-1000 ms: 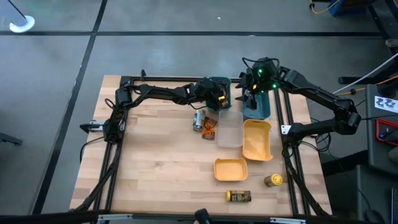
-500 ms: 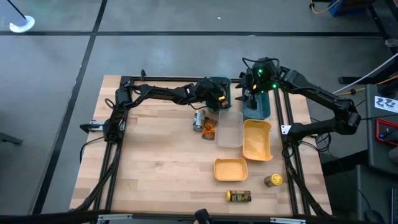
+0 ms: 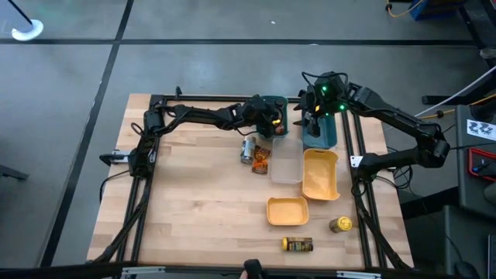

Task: Sort spices by type
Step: Put the yellow seasoning into the green bin

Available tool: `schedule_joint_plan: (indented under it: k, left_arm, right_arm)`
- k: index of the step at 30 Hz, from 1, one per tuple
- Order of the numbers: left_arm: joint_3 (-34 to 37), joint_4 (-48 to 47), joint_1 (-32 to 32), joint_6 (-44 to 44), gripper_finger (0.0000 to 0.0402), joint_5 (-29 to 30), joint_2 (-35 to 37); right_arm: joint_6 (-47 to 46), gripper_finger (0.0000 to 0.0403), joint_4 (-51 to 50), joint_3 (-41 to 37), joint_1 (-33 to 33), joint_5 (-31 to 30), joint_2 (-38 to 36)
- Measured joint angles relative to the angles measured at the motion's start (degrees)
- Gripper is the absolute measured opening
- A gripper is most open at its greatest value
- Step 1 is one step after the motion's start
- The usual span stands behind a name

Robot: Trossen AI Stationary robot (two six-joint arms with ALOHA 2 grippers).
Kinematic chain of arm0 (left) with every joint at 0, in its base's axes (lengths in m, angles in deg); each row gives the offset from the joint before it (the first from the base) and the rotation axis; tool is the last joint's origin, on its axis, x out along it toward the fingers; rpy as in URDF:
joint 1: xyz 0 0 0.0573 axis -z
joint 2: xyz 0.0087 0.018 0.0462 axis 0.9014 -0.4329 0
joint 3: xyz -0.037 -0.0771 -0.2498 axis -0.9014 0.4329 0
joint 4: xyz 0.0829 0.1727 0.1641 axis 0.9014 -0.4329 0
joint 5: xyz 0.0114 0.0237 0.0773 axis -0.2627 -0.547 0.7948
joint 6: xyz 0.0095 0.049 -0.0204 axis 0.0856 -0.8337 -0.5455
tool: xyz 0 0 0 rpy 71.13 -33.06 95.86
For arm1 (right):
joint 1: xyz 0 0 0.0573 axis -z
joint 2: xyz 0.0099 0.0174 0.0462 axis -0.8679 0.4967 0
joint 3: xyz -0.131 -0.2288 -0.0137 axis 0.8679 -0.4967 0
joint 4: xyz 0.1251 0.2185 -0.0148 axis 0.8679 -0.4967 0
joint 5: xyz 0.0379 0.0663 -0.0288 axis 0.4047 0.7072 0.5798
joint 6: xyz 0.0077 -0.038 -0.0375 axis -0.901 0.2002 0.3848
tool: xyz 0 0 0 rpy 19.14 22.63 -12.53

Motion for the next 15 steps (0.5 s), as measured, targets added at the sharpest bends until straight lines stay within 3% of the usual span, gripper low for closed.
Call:
schedule_joint_plan:
  k: [15]
  left_arm:
    - [0.0, 3.4, 0.0, 1.4, 0.0226, 0.0, 0.0]
  right_arm:
    - [0.0, 0.0269, -2.6, 0.0, 0.0, -0.5, 0.9]
